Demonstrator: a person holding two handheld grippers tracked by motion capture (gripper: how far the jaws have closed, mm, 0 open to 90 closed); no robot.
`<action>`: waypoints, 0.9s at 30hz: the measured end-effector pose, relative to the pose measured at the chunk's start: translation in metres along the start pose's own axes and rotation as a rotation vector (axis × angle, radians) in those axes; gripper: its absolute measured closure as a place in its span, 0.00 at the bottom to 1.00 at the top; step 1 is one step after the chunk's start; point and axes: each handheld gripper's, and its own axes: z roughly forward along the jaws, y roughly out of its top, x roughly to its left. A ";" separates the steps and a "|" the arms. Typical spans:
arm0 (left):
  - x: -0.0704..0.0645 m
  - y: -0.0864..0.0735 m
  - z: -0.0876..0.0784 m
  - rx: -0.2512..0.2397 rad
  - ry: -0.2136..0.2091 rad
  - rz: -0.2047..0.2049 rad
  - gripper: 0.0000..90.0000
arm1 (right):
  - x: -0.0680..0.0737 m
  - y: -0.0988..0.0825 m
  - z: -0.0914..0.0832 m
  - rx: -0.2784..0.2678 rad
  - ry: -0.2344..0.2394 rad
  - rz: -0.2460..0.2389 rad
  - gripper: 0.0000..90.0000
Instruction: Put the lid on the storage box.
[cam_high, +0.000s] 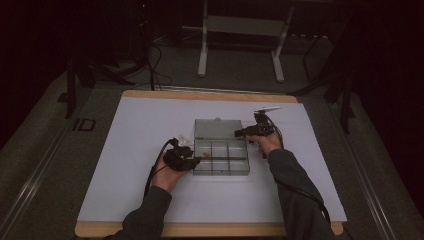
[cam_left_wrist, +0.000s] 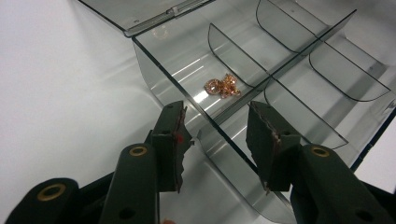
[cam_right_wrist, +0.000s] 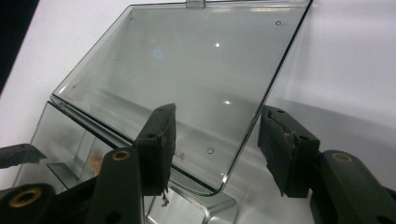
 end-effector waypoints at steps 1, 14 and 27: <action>0.000 0.000 0.000 0.000 0.000 0.000 0.64 | -0.001 0.000 0.000 0.001 0.008 0.007 0.54; 0.000 0.000 0.000 0.001 0.001 0.001 0.64 | 0.003 -0.001 -0.002 -0.033 0.000 -0.049 0.58; -0.001 0.000 0.000 -0.002 0.009 -0.001 0.64 | 0.008 -0.005 -0.008 -0.089 -0.036 -0.144 0.63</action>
